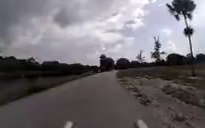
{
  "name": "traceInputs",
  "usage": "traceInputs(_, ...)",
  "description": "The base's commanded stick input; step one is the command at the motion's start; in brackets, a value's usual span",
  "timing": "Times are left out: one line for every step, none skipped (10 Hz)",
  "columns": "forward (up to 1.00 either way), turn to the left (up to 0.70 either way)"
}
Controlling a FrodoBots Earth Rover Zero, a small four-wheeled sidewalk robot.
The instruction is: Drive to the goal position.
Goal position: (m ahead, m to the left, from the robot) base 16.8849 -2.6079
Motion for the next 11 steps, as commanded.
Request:
traceInputs(0.85,0.0)
traceInputs(0.85,0.0)
traceInputs(0.85,0.0)
traceInputs(0.85,0.0)
traceInputs(0.85,0.0)
traceInputs(0.85,0.0)
traceInputs(0.85,0.0)
traceInputs(0.85,0.0)
traceInputs(0.85,0.0)
traceInputs(0.85,0.0)
traceInputs(0.85,0.0)
